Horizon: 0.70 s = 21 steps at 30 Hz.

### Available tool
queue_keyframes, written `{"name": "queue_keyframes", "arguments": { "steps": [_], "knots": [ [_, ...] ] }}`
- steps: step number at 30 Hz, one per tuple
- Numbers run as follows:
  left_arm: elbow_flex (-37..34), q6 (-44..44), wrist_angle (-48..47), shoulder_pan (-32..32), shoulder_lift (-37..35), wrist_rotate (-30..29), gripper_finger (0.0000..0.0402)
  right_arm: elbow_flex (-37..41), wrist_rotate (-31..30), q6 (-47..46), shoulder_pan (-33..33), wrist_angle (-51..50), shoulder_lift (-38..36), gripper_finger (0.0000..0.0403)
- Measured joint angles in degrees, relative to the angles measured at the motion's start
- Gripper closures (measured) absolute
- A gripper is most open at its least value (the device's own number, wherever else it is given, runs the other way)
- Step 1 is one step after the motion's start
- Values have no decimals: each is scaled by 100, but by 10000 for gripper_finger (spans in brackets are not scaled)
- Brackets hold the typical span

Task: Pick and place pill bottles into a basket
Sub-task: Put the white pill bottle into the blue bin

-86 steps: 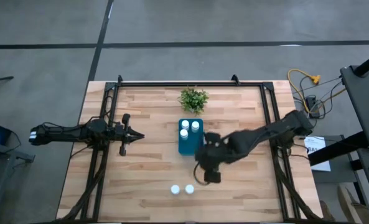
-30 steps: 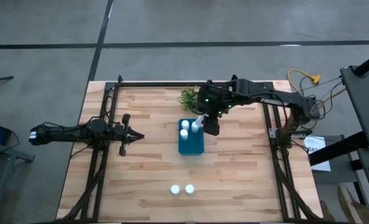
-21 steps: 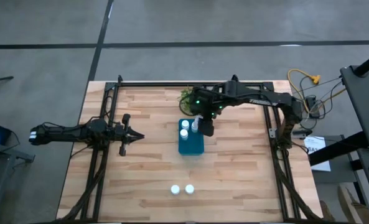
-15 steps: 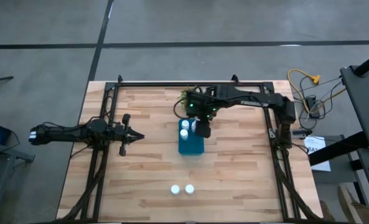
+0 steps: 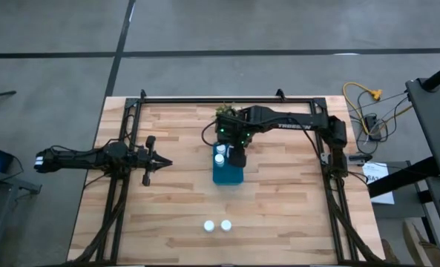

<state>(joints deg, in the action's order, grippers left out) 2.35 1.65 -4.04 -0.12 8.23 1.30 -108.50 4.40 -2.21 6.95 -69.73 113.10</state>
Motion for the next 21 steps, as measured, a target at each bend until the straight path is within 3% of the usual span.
{"name": "queue_keyframes", "arguments": {
  "steps": [9, 21],
  "knots": [
    [2, -130, -31, 0, 27, -2, 391, 617, 15, -60, -151, 295, -87, 256],
    [2, -134, -39, -2, 48, 0, 391, 1846, 59, -340, -224, 1444, -1072, 256]
  ]
}}
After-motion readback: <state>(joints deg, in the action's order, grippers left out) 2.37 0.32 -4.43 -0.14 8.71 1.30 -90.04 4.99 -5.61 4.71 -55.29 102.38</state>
